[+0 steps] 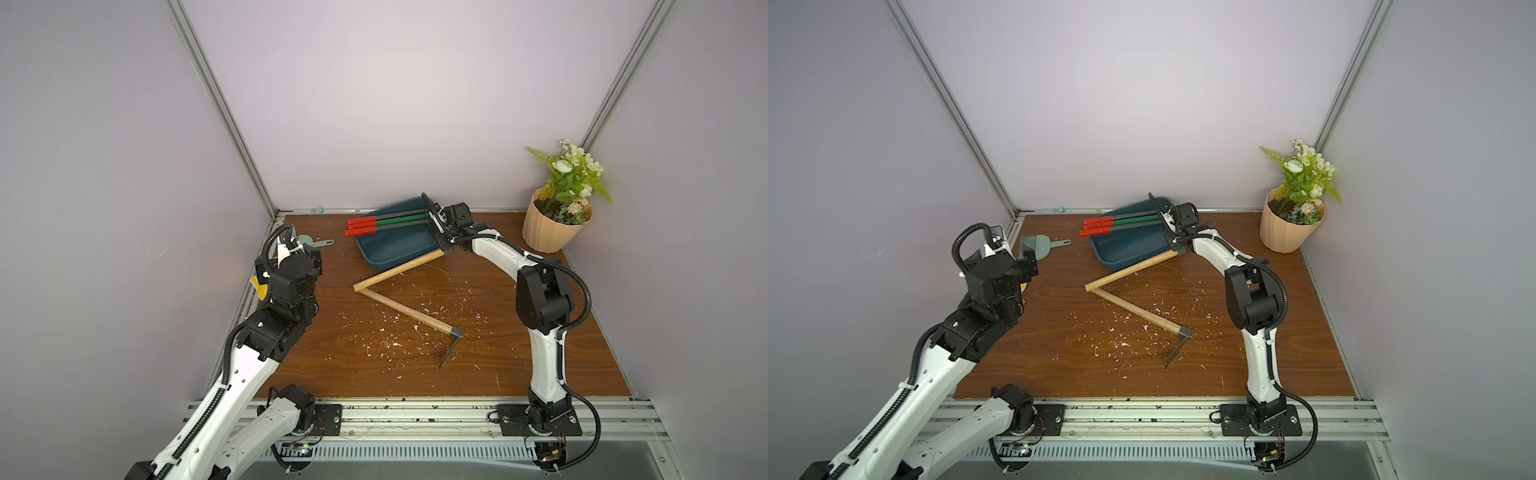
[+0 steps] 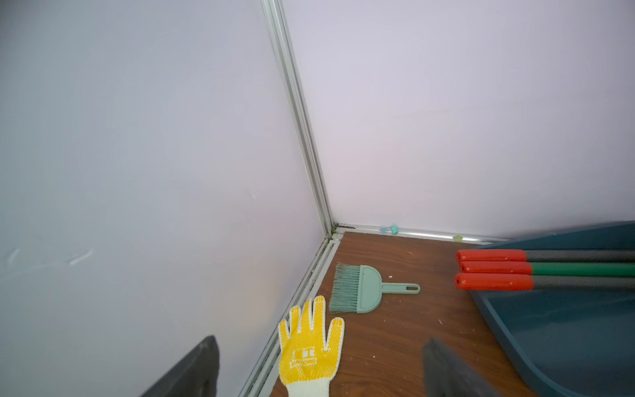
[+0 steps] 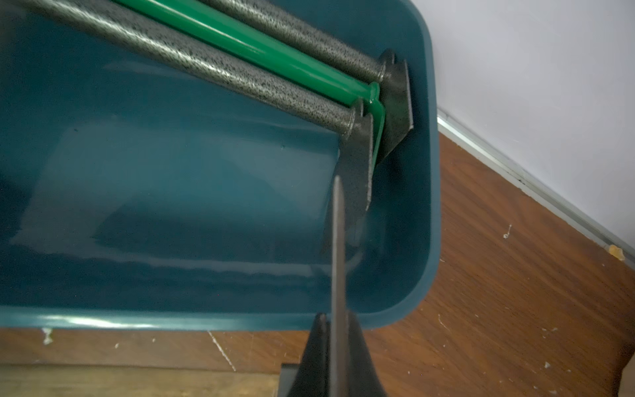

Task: Put the small hoe into the storage box
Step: Place the hoe in the storage box.

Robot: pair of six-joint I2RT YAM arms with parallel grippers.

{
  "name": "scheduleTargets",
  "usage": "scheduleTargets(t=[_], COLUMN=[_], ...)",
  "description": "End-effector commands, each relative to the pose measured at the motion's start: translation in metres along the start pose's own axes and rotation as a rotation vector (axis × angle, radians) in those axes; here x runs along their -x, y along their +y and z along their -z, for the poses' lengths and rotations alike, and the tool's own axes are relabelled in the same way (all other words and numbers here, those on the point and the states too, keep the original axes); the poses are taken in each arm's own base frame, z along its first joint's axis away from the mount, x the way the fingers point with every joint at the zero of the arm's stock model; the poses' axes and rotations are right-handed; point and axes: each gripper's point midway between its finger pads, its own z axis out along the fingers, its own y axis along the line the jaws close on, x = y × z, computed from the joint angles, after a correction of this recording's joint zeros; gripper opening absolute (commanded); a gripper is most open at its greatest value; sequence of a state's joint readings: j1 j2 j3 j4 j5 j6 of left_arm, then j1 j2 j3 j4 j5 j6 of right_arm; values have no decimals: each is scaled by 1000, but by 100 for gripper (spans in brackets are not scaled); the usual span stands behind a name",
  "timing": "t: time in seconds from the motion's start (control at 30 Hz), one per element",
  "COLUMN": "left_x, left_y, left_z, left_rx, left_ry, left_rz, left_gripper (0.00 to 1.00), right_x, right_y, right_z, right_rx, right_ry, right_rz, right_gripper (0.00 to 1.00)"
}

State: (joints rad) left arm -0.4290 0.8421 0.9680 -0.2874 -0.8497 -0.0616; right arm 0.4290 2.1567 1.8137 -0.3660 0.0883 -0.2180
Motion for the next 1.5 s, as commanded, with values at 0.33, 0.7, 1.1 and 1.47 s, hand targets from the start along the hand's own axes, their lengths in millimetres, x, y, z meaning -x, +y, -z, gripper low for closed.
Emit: scheduleTargets(t=[0.33, 0.7, 1.1, 1.47], left_x=[-20, -19, -19, -21], left_y=[-8, -14, -36, -72], left_z=[-6, -7, -7, 0], left_rx=[-19, -46, -165, -368], left_ry=[42, 41, 41, 46], left_rz=[-17, -15, -47, -94], left_gripper=[93, 92, 93, 93], right_x=[99, 133, 107, 76], right_y=[-5, -16, -17, -27], right_z=[46, 17, -32, -66], right_rx=[44, 7, -20, -49], right_ry=[-233, -270, -220, -152], right_rz=[-26, -74, -129, -165], right_gripper=[0, 0, 0, 0])
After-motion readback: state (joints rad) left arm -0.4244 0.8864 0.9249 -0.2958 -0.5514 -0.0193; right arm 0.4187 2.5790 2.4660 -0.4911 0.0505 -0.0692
